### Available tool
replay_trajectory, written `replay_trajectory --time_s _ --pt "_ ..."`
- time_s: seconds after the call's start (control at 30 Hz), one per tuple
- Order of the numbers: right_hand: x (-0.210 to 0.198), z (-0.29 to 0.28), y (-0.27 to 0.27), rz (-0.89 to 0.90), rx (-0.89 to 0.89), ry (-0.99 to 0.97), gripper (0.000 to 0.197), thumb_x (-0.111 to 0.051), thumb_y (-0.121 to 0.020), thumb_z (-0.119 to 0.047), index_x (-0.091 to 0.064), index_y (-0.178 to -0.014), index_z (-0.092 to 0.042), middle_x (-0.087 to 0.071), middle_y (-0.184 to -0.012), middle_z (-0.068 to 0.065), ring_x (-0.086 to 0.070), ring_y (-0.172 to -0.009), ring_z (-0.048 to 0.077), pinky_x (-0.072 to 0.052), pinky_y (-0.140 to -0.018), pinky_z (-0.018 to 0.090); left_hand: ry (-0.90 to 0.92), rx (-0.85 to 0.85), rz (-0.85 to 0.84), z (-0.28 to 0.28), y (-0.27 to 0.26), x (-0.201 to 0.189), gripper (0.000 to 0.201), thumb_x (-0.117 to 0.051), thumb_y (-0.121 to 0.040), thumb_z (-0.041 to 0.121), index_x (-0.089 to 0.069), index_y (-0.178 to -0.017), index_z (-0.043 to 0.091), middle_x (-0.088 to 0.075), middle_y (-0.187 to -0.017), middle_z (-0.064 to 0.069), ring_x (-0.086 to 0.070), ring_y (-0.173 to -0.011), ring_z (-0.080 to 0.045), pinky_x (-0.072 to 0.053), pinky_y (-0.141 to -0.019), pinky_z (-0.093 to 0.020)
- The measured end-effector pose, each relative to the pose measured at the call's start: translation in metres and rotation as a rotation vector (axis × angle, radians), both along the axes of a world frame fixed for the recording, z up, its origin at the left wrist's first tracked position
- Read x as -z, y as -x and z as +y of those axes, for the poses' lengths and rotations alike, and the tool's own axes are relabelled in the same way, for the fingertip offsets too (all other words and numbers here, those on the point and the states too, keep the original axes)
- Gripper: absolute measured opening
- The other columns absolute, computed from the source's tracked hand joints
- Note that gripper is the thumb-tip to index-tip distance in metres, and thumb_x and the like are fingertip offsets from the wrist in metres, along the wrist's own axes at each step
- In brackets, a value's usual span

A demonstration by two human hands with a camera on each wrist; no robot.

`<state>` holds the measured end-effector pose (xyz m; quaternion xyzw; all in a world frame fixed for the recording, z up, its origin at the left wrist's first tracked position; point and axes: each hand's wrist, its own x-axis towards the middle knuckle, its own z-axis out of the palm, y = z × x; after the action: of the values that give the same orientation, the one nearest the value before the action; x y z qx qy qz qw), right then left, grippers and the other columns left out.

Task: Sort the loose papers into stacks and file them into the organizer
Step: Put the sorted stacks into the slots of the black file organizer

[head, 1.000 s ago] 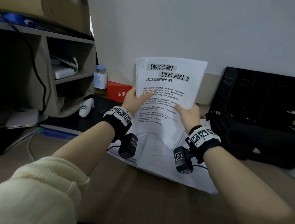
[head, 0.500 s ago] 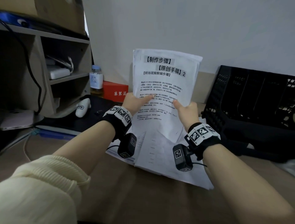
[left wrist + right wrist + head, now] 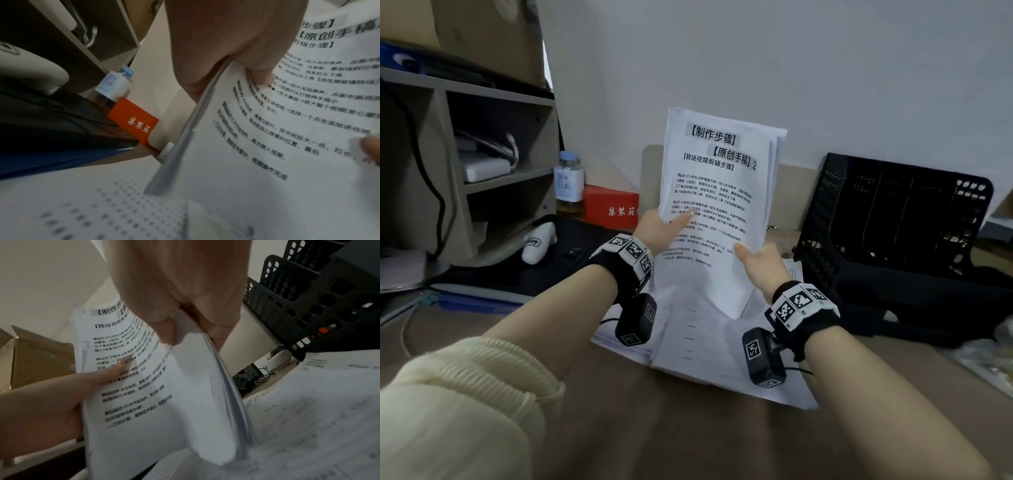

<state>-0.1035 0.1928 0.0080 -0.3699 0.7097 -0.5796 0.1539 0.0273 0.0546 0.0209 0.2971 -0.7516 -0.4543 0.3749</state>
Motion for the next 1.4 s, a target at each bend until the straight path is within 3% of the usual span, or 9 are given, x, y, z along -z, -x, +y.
replay_trajectory --time_s 0.1,0.2,0.27,0.33,0.67,0.83,1.03,1.17,1.4 --pt "-0.007 0.010 0.006 -0.017 0.057 0.068 0.027 -0.054 -0.096 -0.016 -0.059 -0.119 -0.004 -0.065 -0.109 0.004 -0.062 -0.096 0.021 -0.048 -0.084 0.030 0.065 -0.023 0.064 0.009 0.016 -0.010 0.036 -0.060 -0.090 0.049 -0.057 -0.079 0.015 -0.046 -0.057 0.003 -0.045 -0.045 -0.011 -0.038 -0.046 -0.016" --pt "-0.014 0.021 0.011 -0.019 0.129 0.150 0.022 -0.054 -0.095 -0.014 -0.061 -0.114 -0.004 -0.066 -0.108 0.006 -0.063 -0.096 0.022 -0.050 -0.087 0.033 0.152 -0.095 0.205 0.021 0.035 -0.016 0.060 -0.067 -0.085 0.050 -0.046 -0.132 0.019 -0.064 -0.114 0.001 -0.063 -0.101 -0.007 -0.053 -0.087 -0.030" --pt "-0.018 0.029 0.015 0.003 0.211 0.200 0.022 -0.056 -0.093 -0.015 -0.062 -0.111 -0.004 -0.068 -0.107 0.008 -0.064 -0.101 0.026 -0.051 -0.092 0.038 0.269 -0.225 0.176 0.028 0.048 -0.020 0.090 -0.070 -0.078 0.055 -0.022 -0.149 0.026 -0.038 -0.150 -0.002 -0.039 -0.137 -0.023 -0.033 -0.112 -0.051" --pt "-0.024 0.040 0.017 0.027 0.273 0.238 0.023 -0.054 -0.093 -0.014 -0.064 -0.112 -0.007 -0.068 -0.106 0.007 -0.063 -0.103 0.025 -0.050 -0.095 0.040 0.342 -0.275 0.085 0.044 0.058 -0.026 0.098 -0.068 -0.080 0.056 -0.010 -0.153 0.028 -0.014 -0.161 -0.003 -0.015 -0.148 -0.025 -0.013 -0.119 -0.050" --pt "-0.048 0.088 0.036 0.119 0.467 0.446 0.031 -0.048 -0.099 -0.030 -0.060 -0.125 -0.019 -0.064 -0.099 -0.010 -0.061 -0.102 0.014 -0.048 -0.092 0.029 0.249 0.481 0.045 0.141 0.138 -0.047 0.112 -0.039 -0.064 0.088 -0.003 -0.154 0.033 -0.003 -0.164 0.007 0.004 -0.150 -0.012 -0.005 -0.121 -0.051" --pt "-0.056 0.114 0.065 0.211 0.627 0.427 0.040 -0.047 -0.099 -0.028 -0.050 -0.136 -0.014 -0.061 -0.125 0.010 -0.055 -0.120 0.027 -0.041 -0.097 0.031 0.082 0.677 0.077 0.171 0.179 -0.064 0.121 -0.041 -0.055 0.098 -0.009 -0.154 0.036 -0.010 -0.163 0.007 -0.006 -0.150 -0.013 -0.011 -0.122 -0.049" --pt "-0.065 0.128 0.093 0.263 0.671 0.355 0.041 -0.045 -0.100 -0.019 -0.046 -0.140 -0.013 -0.059 -0.128 0.014 -0.053 -0.122 0.030 -0.036 -0.089 0.025 -0.099 0.848 0.111 0.185 0.211 -0.073 0.073 -0.040 -0.096 0.053 -0.004 -0.155 0.029 -0.014 -0.162 0.003 -0.023 -0.147 -0.016 -0.017 -0.119 -0.037" --pt "-0.067 0.119 0.115 0.327 0.674 0.290 0.032 -0.045 -0.098 -0.018 -0.058 -0.127 -0.017 -0.062 -0.098 0.001 -0.060 -0.107 0.028 -0.044 -0.087 0.030 -0.172 0.869 0.137 0.176 0.230 -0.074 0.067 -0.038 -0.100 0.046 -0.006 -0.155 0.029 -0.016 -0.162 0.006 -0.030 -0.142 -0.010 -0.020 -0.115 -0.027" --pt "-0.072 0.082 0.154 0.375 0.659 0.248 0.033 -0.045 -0.096 -0.016 -0.059 -0.126 -0.021 -0.067 -0.108 0.005 -0.061 -0.105 0.026 -0.047 -0.092 0.037 -0.249 0.818 0.228 0.146 0.262 -0.080 0.062 -0.037 -0.101 0.044 -0.011 -0.155 0.027 -0.021 -0.160 0.006 -0.029 -0.141 -0.008 -0.026 -0.084 -0.001"
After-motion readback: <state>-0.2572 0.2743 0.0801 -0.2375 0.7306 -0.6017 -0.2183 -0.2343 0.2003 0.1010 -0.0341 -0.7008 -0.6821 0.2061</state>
